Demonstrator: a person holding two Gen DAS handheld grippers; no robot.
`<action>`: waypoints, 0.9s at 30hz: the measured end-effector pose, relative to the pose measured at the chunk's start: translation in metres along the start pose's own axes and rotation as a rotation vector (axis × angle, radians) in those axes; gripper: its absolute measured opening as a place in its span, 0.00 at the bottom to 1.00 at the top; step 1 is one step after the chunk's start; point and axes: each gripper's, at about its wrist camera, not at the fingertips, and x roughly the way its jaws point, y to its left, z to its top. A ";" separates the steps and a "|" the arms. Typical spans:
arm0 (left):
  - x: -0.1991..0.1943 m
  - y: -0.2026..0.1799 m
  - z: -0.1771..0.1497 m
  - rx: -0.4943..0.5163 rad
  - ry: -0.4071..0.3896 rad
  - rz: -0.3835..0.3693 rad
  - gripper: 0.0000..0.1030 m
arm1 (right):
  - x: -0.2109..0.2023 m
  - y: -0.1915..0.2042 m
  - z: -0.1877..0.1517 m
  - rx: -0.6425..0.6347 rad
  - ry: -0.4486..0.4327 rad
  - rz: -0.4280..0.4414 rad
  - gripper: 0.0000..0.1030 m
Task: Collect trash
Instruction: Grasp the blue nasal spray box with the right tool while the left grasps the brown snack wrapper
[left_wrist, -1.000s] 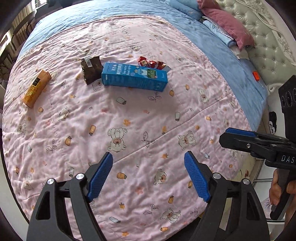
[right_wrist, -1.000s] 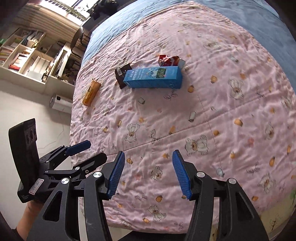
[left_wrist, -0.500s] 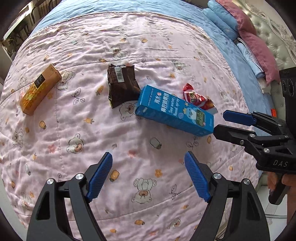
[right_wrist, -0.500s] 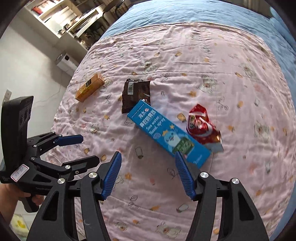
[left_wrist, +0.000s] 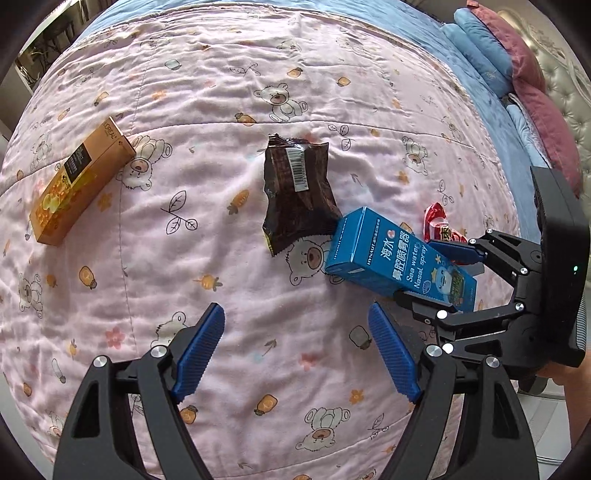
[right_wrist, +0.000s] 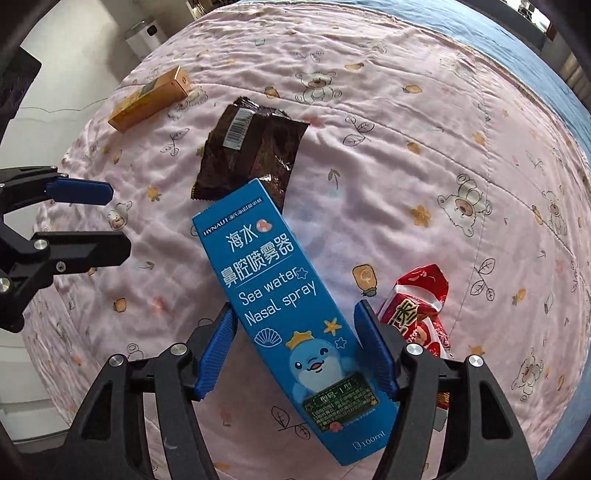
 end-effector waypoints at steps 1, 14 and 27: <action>0.003 0.000 0.004 0.002 0.002 0.001 0.78 | 0.002 0.000 0.000 0.000 0.003 0.004 0.56; 0.044 0.003 0.063 -0.024 0.009 0.002 0.78 | -0.022 -0.025 -0.023 0.253 -0.059 0.152 0.50; 0.083 -0.012 0.090 -0.024 0.074 0.096 0.57 | -0.014 -0.029 -0.029 0.343 -0.048 0.187 0.50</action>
